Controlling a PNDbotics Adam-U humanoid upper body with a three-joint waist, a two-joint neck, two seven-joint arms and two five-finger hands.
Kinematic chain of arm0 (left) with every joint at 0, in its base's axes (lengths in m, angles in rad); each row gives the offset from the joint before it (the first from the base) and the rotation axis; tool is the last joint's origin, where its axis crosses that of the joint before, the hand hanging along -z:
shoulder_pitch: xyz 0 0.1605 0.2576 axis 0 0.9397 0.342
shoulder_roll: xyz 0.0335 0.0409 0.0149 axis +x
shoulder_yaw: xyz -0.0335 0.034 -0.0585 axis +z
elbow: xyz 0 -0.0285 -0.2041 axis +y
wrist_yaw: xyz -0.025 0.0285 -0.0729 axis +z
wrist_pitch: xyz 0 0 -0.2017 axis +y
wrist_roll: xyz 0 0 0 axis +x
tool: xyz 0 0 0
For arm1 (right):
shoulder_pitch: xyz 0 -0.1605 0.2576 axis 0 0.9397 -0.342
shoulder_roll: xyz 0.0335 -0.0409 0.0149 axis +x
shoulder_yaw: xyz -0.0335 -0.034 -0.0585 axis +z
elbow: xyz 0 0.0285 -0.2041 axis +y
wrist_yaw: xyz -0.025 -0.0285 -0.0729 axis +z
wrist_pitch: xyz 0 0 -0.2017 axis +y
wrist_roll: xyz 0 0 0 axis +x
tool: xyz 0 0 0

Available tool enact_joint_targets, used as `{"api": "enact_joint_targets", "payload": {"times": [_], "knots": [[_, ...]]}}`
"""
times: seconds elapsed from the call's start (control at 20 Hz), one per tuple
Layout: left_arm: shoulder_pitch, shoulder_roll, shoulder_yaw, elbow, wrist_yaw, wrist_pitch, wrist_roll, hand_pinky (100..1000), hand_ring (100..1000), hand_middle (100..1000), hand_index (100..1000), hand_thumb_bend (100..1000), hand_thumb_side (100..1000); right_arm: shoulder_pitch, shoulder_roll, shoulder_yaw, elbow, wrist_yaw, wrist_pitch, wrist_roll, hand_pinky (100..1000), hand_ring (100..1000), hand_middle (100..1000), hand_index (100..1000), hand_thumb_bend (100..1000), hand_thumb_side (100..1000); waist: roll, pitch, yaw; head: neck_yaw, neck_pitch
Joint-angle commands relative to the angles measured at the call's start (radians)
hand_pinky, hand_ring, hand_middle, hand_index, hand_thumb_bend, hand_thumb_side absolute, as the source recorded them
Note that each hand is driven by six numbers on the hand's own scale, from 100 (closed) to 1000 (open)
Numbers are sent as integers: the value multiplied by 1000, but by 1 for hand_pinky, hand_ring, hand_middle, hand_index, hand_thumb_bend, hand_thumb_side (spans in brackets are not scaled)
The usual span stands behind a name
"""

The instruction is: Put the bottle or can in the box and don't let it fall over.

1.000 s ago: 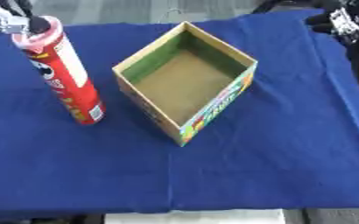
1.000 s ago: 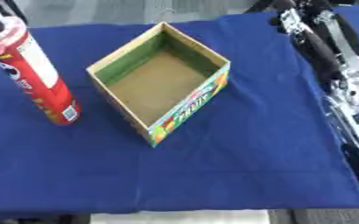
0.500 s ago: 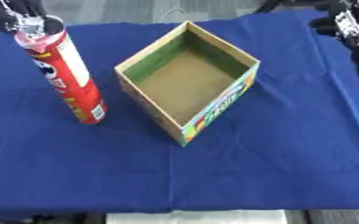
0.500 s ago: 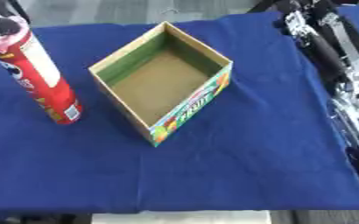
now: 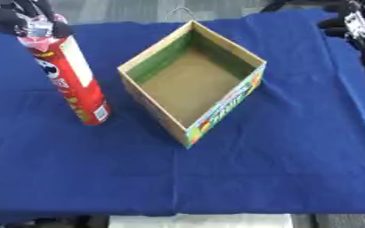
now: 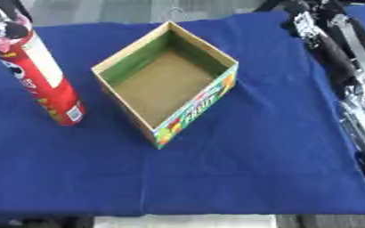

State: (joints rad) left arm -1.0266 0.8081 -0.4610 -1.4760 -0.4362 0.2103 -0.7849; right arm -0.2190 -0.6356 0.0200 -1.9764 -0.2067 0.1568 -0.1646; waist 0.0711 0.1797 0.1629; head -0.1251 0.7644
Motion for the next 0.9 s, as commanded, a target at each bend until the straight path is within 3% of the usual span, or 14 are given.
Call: {"api": "enact_joint_targets", "payload": {"times": [0.05, 0.6, 0.9], "knots": [[-29, 15, 28, -21, -12, 0, 28, 763, 847, 884, 820, 500, 858, -9, -13, -3, -24, 5, 0, 3, 833, 762, 785, 991, 100, 711, -2, -9, -1, 5, 3], [-64, -32, 32, 33, -21, 6, 30, 845, 877, 893, 819, 526, 879, -16, -11, 2, -24, 5, 4, 9, 833, 762, 780, 990, 100, 718, -4, -3, -13, 23, -3], [-69, -46, 26, 53, -15, 3, 21, 848, 877, 892, 815, 521, 891, -18, -11, 3, -24, 6, 4, 11, 834, 762, 779, 990, 100, 723, -4, 1, -16, 24, -2]]}}
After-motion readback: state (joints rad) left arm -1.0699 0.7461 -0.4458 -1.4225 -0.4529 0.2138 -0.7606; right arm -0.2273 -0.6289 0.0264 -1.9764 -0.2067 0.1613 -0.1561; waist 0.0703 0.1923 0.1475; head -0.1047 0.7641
